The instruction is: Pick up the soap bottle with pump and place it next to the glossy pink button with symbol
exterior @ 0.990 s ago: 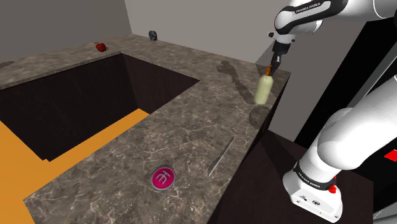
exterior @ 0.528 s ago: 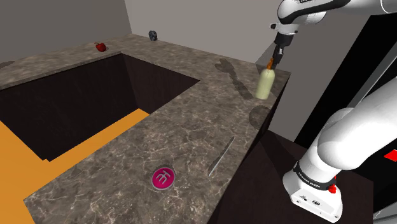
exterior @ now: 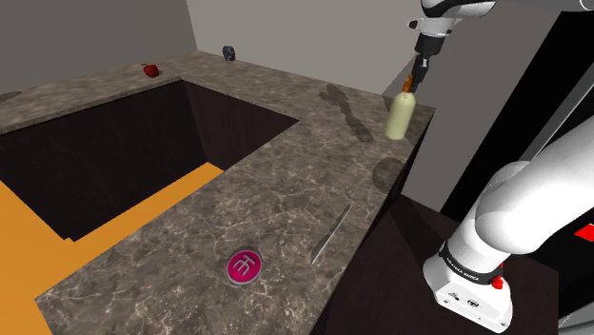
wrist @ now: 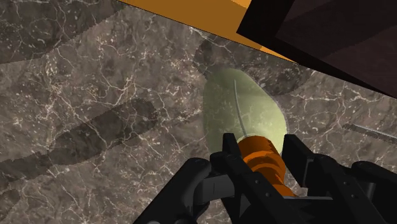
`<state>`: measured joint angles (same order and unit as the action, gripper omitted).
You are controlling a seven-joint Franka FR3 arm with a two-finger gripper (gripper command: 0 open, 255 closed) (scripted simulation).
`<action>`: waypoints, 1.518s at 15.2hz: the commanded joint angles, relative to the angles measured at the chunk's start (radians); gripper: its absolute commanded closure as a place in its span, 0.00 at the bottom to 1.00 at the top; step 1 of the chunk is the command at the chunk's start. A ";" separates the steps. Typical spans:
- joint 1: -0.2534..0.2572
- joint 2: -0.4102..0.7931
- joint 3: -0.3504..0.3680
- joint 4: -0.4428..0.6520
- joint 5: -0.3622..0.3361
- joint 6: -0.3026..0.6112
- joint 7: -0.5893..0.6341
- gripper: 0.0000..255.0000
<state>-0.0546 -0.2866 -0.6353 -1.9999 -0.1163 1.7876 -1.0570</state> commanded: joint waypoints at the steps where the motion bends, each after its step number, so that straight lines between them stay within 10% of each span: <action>1: 0.001 0.000 0.002 0.026 0.001 -0.026 0.000 1.00; 23: 0.019 0.083 -0.005 0.398 0.050 -0.327 -0.028 1.00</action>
<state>-0.0371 -0.2115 -0.6390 -1.6258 -0.0710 1.4774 -1.0830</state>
